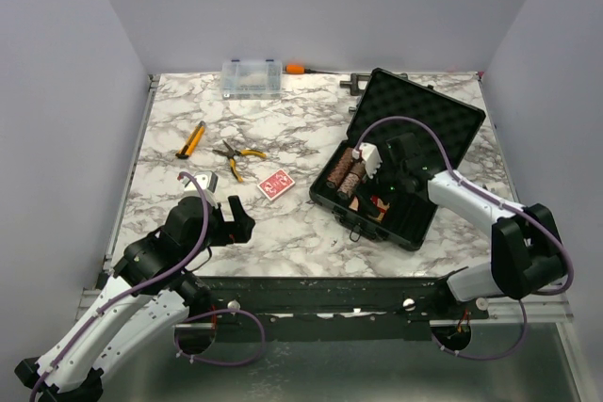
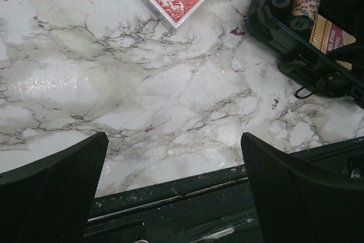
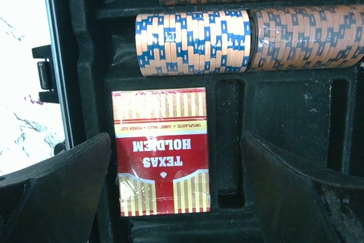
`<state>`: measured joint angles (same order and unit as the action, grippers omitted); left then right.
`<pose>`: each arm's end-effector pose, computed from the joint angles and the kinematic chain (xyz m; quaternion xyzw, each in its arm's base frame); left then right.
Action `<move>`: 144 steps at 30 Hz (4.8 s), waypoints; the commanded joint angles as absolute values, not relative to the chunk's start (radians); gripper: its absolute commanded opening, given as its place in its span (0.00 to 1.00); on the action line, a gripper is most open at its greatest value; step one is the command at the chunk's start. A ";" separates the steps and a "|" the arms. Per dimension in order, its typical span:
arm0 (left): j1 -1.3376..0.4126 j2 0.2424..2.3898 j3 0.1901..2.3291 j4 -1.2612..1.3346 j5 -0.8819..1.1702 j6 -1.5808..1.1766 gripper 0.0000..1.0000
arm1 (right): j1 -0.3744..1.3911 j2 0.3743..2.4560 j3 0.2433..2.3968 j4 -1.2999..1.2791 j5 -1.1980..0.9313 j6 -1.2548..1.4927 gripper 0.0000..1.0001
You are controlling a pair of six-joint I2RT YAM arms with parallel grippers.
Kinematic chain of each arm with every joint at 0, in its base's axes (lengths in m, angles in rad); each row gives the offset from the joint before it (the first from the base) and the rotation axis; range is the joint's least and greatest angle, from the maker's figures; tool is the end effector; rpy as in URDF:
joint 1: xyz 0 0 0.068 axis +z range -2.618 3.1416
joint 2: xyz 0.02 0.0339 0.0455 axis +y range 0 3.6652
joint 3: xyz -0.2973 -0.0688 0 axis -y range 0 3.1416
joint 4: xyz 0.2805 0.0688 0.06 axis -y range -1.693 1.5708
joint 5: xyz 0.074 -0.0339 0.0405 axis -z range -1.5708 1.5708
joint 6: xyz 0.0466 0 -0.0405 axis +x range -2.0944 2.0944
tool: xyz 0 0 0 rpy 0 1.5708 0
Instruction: Pack up texas hold em set
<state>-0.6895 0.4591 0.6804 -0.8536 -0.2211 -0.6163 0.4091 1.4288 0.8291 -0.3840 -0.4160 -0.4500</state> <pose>0.0916 -0.0623 0.2947 -0.0174 0.8877 -0.1949 0.4168 0.2750 0.1398 0.2019 -0.4444 0.8266 0.1918 0.2871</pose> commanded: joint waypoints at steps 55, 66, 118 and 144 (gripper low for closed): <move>-0.693 0.418 0.692 -0.837 -0.216 -0.612 0.98 | 0.421 1.313 0.775 -0.650 -0.006 0.737 0.01; -0.692 0.411 0.699 -0.849 -0.239 -0.625 0.99 | 0.421 1.273 1.042 -0.817 0.097 0.628 0.28; -0.516 1.444 1.155 -0.725 0.117 0.134 0.95 | 0.422 0.997 1.019 -0.807 0.144 0.594 1.00; -0.423 1.911 1.439 -0.783 0.275 0.351 0.82 | 0.422 0.983 0.902 -0.671 -0.025 0.507 1.00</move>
<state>-0.4263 1.8900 1.4143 -0.7536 0.2176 0.3206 0.4191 0.9646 0.9066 -0.6968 0.0193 0.5228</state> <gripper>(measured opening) 0.817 0.998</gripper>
